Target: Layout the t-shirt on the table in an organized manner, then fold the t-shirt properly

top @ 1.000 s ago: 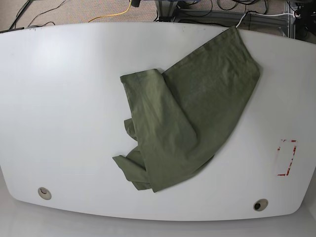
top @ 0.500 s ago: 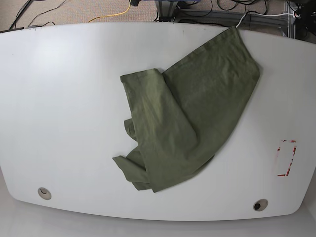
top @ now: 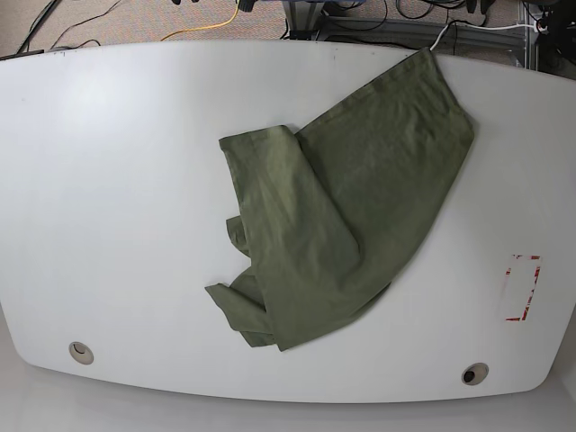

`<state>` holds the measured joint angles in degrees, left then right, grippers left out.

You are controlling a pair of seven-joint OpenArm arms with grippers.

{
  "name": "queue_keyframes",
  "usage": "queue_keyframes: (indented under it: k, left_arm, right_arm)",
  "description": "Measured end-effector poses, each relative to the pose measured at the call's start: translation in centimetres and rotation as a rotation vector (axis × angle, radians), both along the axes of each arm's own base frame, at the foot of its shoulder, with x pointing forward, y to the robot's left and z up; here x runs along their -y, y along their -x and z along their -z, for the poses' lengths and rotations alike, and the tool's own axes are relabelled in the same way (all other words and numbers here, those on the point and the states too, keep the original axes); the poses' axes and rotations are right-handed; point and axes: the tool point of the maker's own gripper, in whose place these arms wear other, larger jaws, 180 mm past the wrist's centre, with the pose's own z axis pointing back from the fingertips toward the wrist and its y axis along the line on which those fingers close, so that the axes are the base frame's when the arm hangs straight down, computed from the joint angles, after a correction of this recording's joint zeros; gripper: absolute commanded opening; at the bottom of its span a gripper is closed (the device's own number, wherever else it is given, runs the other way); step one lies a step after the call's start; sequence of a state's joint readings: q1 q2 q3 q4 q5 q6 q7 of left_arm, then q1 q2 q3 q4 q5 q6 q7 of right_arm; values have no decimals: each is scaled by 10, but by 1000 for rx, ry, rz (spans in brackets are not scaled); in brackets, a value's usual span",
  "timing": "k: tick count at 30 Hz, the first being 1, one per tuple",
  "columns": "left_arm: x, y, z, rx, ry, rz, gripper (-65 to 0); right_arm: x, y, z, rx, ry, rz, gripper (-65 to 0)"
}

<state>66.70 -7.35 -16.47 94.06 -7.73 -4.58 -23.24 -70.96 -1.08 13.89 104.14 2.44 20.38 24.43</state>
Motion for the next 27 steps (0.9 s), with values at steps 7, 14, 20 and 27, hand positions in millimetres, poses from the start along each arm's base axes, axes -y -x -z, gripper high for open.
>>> queue_keyframes:
  k: [7,14,20,27]
  left_arm:
    - [-1,-39,-29,126,1,16,-533]
    - [14,-79,-46,245,30,34,-531]
    - [17,-105,-53,317,31,42,-529]
    - [30,-111,-51,308,-6,126,-529]
  right_arm:
    - [-2,-47,-8,130,5,-10,-466]
    - [-3,-89,-6,181,18,-32,-466]
    - [-9,-134,-12,203,28,-62,-465]
    - [-31,-181,-13,180,24,-137,-441]
